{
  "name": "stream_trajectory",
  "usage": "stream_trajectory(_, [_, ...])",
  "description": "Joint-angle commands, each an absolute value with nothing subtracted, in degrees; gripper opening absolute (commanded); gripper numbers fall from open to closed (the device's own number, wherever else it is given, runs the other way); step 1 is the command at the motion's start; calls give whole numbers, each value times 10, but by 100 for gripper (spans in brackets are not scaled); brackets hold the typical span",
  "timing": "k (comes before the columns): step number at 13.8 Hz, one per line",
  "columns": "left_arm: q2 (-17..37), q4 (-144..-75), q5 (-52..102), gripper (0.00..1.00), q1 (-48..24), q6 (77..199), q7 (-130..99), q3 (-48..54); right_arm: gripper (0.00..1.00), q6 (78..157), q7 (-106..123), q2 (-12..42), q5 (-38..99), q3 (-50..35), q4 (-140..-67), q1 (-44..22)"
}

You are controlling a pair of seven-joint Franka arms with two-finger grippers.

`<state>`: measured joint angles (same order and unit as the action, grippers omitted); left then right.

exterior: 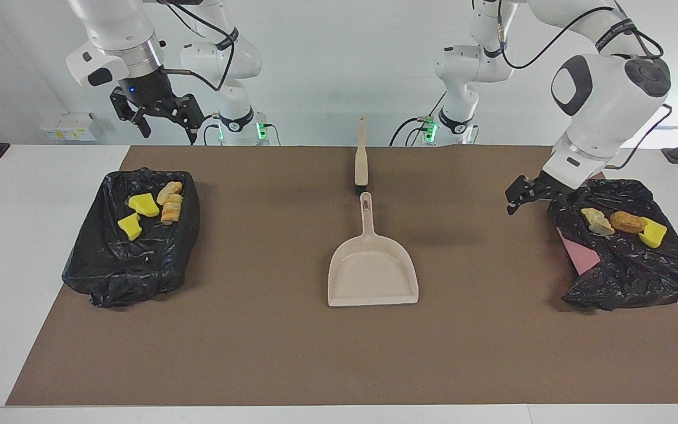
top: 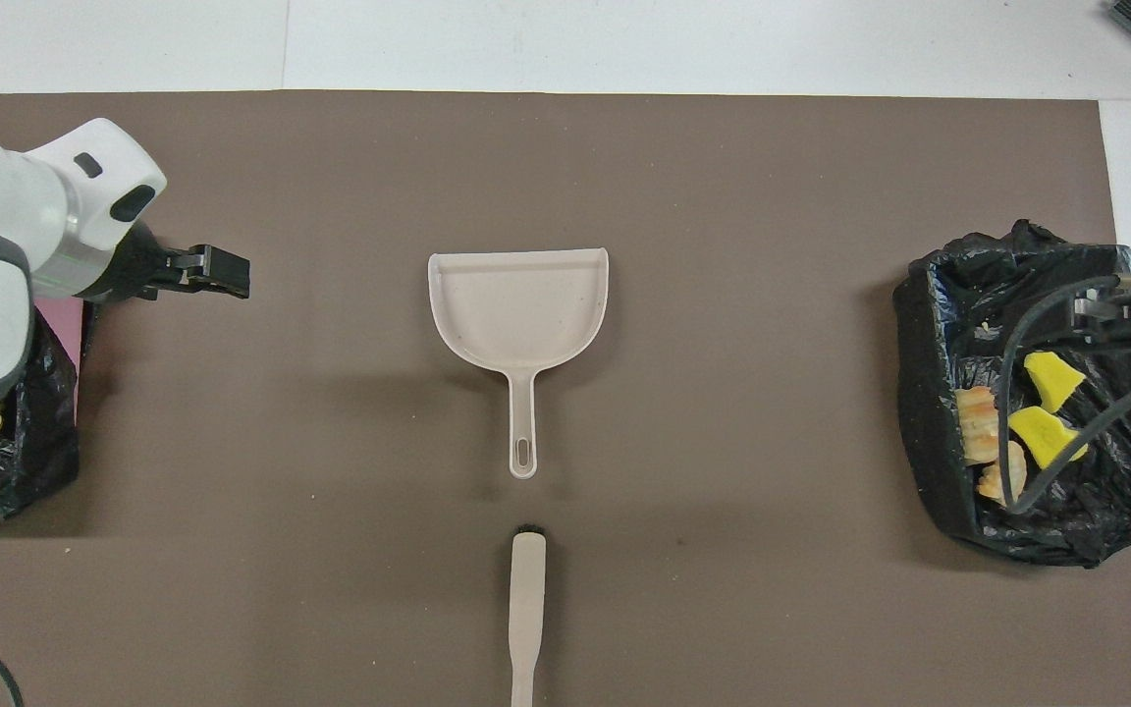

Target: Sweep and dump trash in bin

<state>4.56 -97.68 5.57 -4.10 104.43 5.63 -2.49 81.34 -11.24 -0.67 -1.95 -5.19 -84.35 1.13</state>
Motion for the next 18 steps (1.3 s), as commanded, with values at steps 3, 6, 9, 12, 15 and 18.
stream_trajectory(3, [6,-957,14,100,-23,975,78,-19,100,805,-102,-6,-20,-54,-838,18])
stream_trajectory(6, [-26,-958,13,100,-25,948,79,-18,100,805,-102,-6,-20,-55,-838,18])
stream_trajectory(9, [-26,-940,-22,100,-27,905,82,-11,100,805,-102,-6,-20,-54,-838,18])
stream_trajectory(12, [-22,-923,-20,100,-27,888,83,-11,100,805,-102,-6,-20,-54,-838,18])
stream_trajectory(15, [-15,-907,-8,100,-26,868,83,-11,100,804,-102,-6,-20,-55,-838,18])
stream_trajectory(18, [-2,-871,13,100,-20,835,82,-12,100,805,-102,-7,-20,-54,-838,18])
